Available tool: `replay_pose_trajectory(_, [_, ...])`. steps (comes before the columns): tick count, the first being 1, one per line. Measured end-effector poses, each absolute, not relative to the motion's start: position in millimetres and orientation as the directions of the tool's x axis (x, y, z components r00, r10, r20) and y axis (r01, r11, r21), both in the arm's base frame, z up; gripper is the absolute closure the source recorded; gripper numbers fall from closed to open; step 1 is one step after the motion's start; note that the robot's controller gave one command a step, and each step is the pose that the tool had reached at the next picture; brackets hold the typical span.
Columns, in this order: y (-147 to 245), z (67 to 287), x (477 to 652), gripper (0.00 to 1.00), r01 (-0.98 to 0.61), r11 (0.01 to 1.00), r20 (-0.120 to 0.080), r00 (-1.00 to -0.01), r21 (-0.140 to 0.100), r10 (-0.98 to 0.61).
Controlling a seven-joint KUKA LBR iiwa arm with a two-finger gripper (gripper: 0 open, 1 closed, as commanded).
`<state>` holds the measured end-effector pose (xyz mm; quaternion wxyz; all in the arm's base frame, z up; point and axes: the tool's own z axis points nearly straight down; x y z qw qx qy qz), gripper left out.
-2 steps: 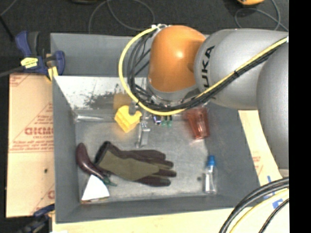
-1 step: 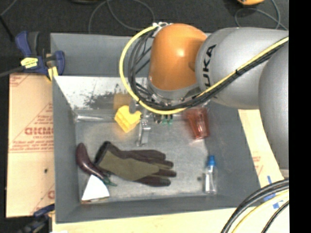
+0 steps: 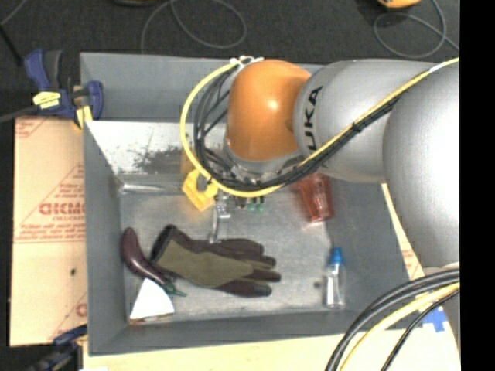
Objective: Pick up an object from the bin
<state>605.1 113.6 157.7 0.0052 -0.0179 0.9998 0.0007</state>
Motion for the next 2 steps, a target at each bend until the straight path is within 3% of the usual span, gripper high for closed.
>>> replay_pose_trajectory(1, [117, 107, 587.7, 0.0, 0.04, 0.999, -0.005, -0.999, 0.002, 0.04])
replay_pose_trajectory(2, [107, 90, 576.9, 0.0, 0.027, 1.0, -0.011, -1.0, 0.006, 0.027])
